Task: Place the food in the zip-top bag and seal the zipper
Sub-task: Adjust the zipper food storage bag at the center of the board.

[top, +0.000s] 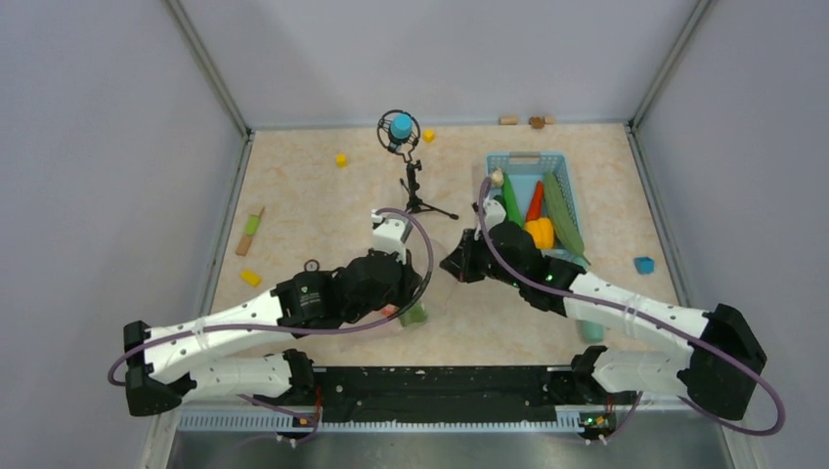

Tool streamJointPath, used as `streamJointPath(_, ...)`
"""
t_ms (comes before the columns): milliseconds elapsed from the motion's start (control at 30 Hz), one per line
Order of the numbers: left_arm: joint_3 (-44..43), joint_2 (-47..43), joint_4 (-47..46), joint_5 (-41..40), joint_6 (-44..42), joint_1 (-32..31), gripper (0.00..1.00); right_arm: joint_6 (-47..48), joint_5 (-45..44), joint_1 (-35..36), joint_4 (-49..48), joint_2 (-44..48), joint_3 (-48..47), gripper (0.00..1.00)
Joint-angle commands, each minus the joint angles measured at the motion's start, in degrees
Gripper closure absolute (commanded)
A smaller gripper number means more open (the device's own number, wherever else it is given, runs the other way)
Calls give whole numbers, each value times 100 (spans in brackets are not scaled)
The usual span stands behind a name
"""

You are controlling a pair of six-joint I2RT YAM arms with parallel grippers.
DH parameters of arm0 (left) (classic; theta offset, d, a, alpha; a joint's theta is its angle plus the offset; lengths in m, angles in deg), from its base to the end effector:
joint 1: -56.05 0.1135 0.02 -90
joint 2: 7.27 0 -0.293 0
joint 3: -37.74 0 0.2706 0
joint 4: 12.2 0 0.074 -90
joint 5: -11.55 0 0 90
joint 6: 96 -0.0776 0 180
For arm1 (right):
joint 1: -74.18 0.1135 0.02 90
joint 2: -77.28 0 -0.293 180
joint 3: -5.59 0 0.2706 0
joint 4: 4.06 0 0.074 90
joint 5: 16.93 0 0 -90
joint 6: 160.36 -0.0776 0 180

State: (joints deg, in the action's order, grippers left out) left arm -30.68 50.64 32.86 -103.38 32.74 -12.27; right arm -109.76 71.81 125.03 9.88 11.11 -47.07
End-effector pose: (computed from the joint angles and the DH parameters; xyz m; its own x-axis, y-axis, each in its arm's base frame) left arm 0.1225 -0.2196 0.3292 -0.6105 -0.0005 -0.7920 0.4261 0.8427 -0.3290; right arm 0.1903 0.2310 0.2484 -0.7092 0.1340 -0.6922 -0.4049 0.7263 0.5554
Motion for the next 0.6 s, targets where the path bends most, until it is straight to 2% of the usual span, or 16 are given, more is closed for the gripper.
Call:
streamJointPath(0,-255,-511,259,-338,186,-15,100,628,98,47,367,501,-995,100)
streamJointPath(233,-267,-1282,649,-583,269,-15,100,1448,106,79,1420,493,-2115,100)
streamJointPath(267,-303,-1329,757,-677,324,-15,95,1568,107,114,1553,431,-2264,100)
streamJointPath(367,-423,-1385,1051,-916,505,-15,72,1724,74,244,1673,204,-2493,100)
streamJointPath(467,-453,-1321,1137,-995,632,-13,42,1618,92,334,1521,-29,-2414,100)
streamJointPath(567,-547,-1162,1168,-1039,680,-8,23,1486,-49,394,1427,-217,-2420,100)
